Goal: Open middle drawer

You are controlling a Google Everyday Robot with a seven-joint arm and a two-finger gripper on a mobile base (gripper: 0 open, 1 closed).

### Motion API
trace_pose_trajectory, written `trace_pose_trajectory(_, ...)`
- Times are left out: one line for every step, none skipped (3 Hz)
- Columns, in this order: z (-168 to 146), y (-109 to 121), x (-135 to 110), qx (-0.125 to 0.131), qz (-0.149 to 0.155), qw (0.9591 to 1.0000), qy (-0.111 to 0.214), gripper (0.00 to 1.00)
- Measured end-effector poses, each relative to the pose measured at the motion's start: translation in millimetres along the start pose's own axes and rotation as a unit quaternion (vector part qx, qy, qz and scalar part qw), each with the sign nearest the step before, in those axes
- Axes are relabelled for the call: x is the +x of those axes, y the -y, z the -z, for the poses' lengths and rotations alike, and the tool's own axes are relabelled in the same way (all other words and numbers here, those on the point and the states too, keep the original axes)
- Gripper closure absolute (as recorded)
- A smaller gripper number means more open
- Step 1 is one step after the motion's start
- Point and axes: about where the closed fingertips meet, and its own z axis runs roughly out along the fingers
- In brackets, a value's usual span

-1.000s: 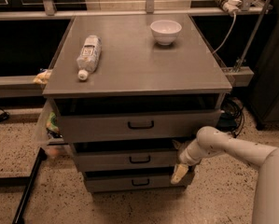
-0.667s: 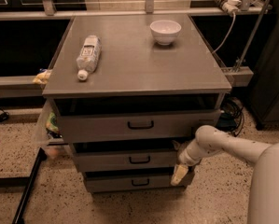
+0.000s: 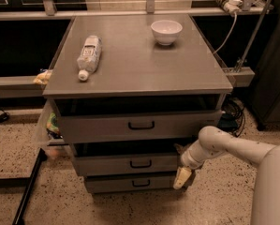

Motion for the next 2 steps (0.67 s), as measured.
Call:
trace_pose_trajectory(2.7,0.1,-1.4,0.0,0.0,1.0,0.0,0.0)
trace_pose_trajectory(10.2,-24.3,-2.7,-0.033,-0.003,0.9994,0.003,0.0)
